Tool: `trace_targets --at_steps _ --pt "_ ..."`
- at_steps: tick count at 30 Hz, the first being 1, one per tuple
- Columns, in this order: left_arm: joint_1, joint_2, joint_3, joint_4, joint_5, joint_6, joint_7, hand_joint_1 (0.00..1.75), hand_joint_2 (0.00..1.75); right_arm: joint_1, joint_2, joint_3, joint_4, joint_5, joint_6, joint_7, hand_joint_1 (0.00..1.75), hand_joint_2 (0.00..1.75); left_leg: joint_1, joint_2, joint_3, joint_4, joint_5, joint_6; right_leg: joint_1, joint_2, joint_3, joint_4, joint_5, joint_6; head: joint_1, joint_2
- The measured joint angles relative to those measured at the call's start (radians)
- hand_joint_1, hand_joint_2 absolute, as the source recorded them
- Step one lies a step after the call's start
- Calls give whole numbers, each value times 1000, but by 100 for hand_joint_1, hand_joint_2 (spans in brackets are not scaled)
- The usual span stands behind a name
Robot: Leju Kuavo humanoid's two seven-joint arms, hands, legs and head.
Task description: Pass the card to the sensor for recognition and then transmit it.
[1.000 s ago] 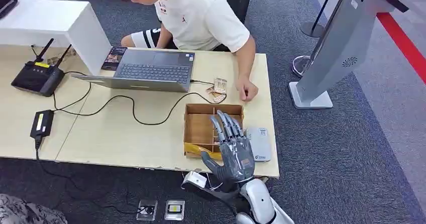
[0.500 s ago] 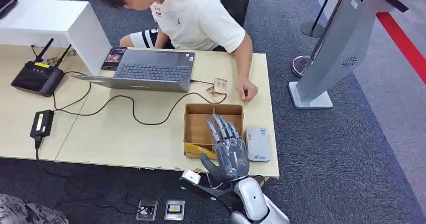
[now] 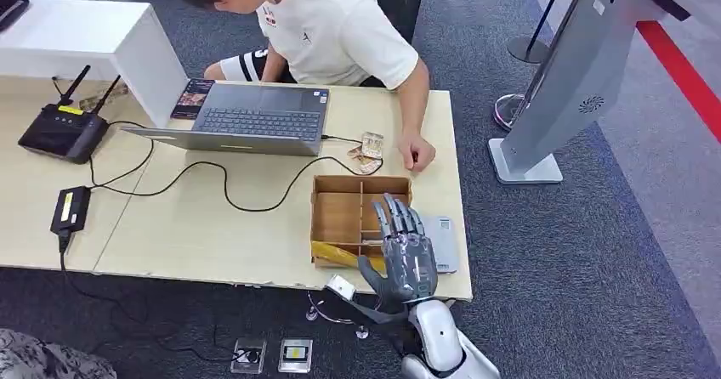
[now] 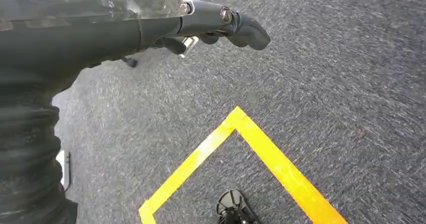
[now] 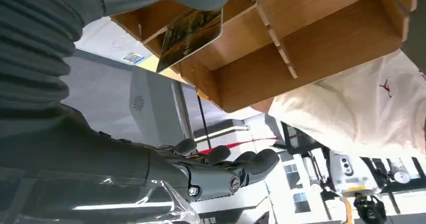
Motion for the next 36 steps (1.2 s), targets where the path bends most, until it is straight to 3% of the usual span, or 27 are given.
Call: trace_targets --at_steps 13,30,36 --pt "-4 1 26 6 0 0 -3 0 175 0 -11 -13 0 -4 21 -26 7 175 0 0 0 0 0 0 0 0 0 0 0 0 0 0" --pt "-7 7 41 8 -27 -19 -13 0 175 -5 -21 -11 0 48 179 -32 9 175 0 0 0 0 0 0 0 0 0 0 0 0 0 0" --pt "-7 11 41 11 -53 -28 -13 0 175 -19 -31 -9 0 57 200 -15 14 175 0 0 0 0 0 0 0 0 0 0 0 0 0 0"
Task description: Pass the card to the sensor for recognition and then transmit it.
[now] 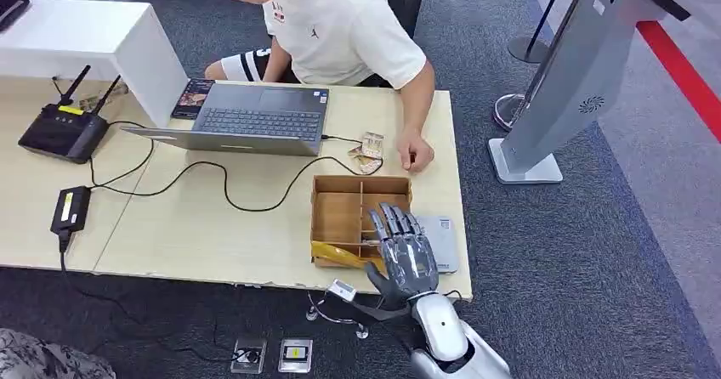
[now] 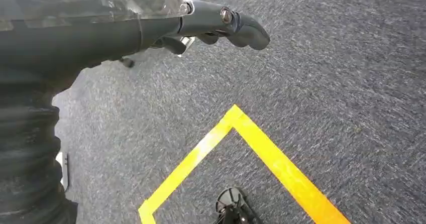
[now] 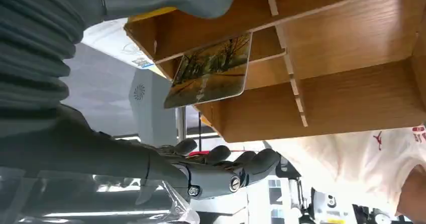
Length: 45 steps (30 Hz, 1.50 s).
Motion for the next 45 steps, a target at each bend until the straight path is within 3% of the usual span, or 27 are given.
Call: trace_targets --at_steps 9,13,15,17,22,30,33,35,36,37,39,41,45 --pt "0 5 0 1 -9 -3 0 0 175 -8 -15 1 0 21 0 32 31 175 0 0 0 0 0 0 0 0 0 0 0 0 0 0" --pt "0 5 0 2 -10 -3 0 0 175 -8 -19 1 0 25 0 34 58 175 0 0 0 0 0 0 0 0 0 0 0 0 0 0" --pt "0 5 0 2 -11 -3 0 0 175 -8 -22 1 0 25 2 34 58 175 0 0 0 0 0 0 0 0 0 0 0 0 0 0" --pt "0 5 0 2 -12 -3 0 0 175 -8 -24 1 0 25 6 34 73 175 0 0 0 0 0 0 0 0 0 0 0 0 0 0" --pt "0 5 0 2 -21 -6 0 0 175 -7 -30 1 0 20 22 35 80 175 0 0 0 0 0 0 0 0 0 0 0 0 0 0" --pt "0 5 0 2 -25 -9 0 0 175 -6 -40 1 -3 10 33 35 73 175 0 0 0 0 0 0 0 0 0 0 0 0 0 0" --pt "0 6 0 2 -28 -12 0 0 175 -5 -43 2 -3 11 40 34 80 175 0 0 0 0 0 0 0 0 0 0 0 0 0 0" --pt "0 7 0 2 -31 -13 0 0 175 -5 -45 3 -3 15 46 35 115 175 0 0 0 0 0 0 0 0 0 0 0 0 0 0" --pt "0 8 0 2 -32 -13 0 0 175 -5 -47 5 -3 18 50 35 115 175 0 0 0 0 0 0 0 0 0 0 0 0 0 0" --pt "0 8 0 2 -32 -14 0 0 175 -5 -47 6 -3 21 53 36 129 175 0 0 0 0 0 0 0 0 0 0 0 0 0 0" --pt "0 8 0 2 -34 -16 0 0 175 -5 -49 8 -5 24 59 40 126 175 0 0 0 0 0 0 0 0 0 0 0 0 0 0" --pt "0 8 0 2 -35 -16 0 0 175 -6 -50 8 -12 25 61 43 141 175 0 0 0 0 0 0 0 0 0 0 0 0 0 0" --pt "0 8 0 2 -35 -16 0 0 175 -6 -50 8 -12 25 61 43 141 175 0 0 0 0 0 0 0 0 0 0 0 0 0 0"
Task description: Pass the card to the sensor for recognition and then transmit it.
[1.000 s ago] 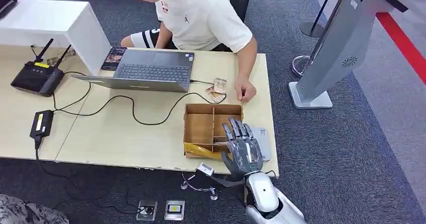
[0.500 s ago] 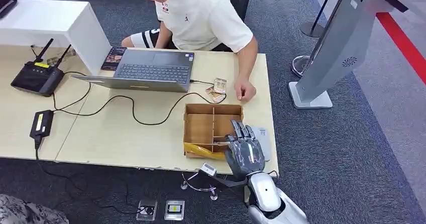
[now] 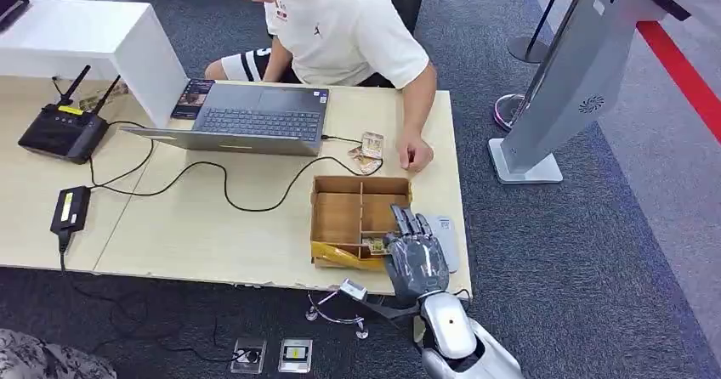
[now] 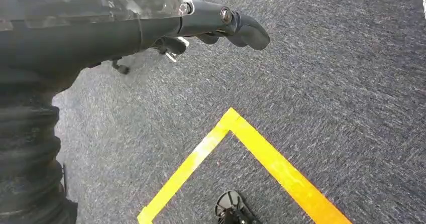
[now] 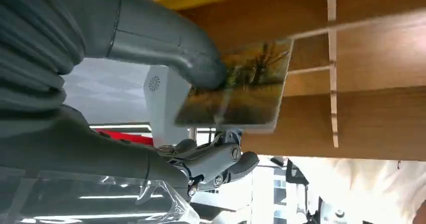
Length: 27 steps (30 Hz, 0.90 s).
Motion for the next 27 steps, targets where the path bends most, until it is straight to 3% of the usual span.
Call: trace_targets --at_steps 1,2,11,13,19,22,27 --pt "0 0 0 0 0 0 0 0 175 0 0 0 0 0 0 0 141 175 0 0 0 0 0 0 0 0 0 0 0 0 0 0" --pt "0 0 0 0 -2 -2 0 0 175 1 -2 1 -2 0 3 1 152 175 0 0 0 0 0 0 0 0 0 0 0 0 0 0" --pt "0 4 0 0 -6 -7 0 0 175 2 -11 1 -16 11 21 12 162 175 0 0 0 0 0 0 0 0 0 0 0 0 0 0" --pt "0 5 0 0 -6 -8 0 0 175 2 -13 2 -17 17 19 13 173 175 0 0 0 0 0 0 0 0 0 0 0 0 0 0" --pt "0 5 0 0 -6 -3 0 0 175 3 -14 2 -24 35 -13 16 175 175 0 0 0 0 0 0 0 0 0 0 0 0 0 0" --pt "0 5 0 0 -6 -1 0 0 175 4 -14 2 -34 49 -65 21 175 175 0 0 0 0 0 0 0 0 0 0 0 0 0 0" --pt "0 5 0 1 -6 6 0 0 175 8 -10 -3 -78 110 -292 26 175 175 0 0 0 0 0 0 0 0 0 0 0 0 0 0"
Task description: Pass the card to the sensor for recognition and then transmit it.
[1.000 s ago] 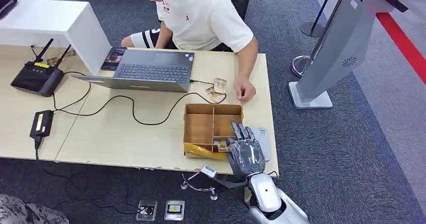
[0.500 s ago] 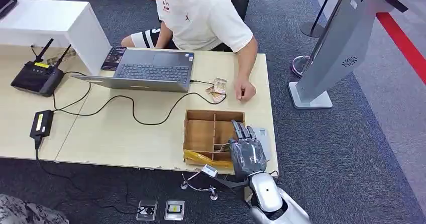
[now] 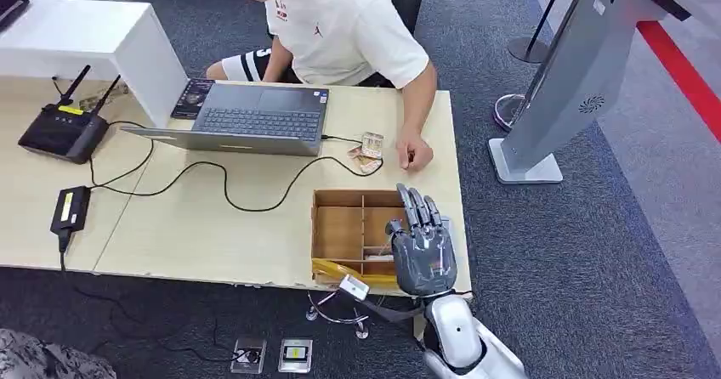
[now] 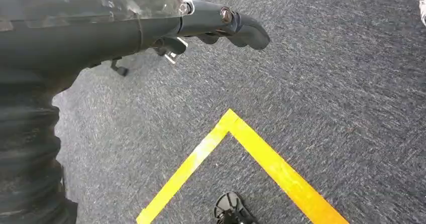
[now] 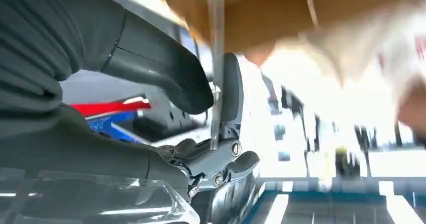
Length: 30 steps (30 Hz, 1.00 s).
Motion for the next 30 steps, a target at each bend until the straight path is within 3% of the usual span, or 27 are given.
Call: trace_targets --at_steps 2,5,10,13,16,21,25,30 --pt "0 0 1 1 0 6 0 0 175 17 13 -21 -45 16 -77 -35 175 175 0 0 0 0 0 0 0 0 0 0 0 0 0 0" --pt "0 -1 7 2 0 16 0 0 175 38 36 -61 -144 4 -94 -105 175 175 0 0 0 0 0 0 0 0 0 0 0 0 0 0" --pt "0 -5 21 5 0 37 6 0 175 94 129 -188 -311 -99 -94 -401 175 175 0 0 0 0 0 0 0 0 0 0 0 0 0 0" --pt "0 -11 27 6 -13 38 12 0 175 97 193 -263 -346 -131 -94 -491 175 175 0 0 0 0 0 0 0 0 0 0 0 0 0 0" --pt "-1 -16 32 8 -44 35 13 0 175 64 229 -306 -328 -181 -93 -444 175 175 0 1 0 0 0 0 0 0 0 0 1 0 0 0" --pt "-5 -15 31 10 -90 15 15 0 175 -61 232 -328 -182 -207 -92 -318 175 175 0 1 -1 0 1 0 0 0 0 0 2 0 1 0" --pt "-6 -14 31 10 -116 -10 -10 0 175 -249 227 -310 38 -218 -72 -146 175 175 0 1 -2 0 3 0 0 0 -2 1 4 0 0 0" --pt "-6 -14 31 10 -131 -24 -13 0 175 -390 220 -267 233 -149 10 -18 175 175 0 -2 -4 1 3 1 0 -3 -3 1 4 0 0 0"
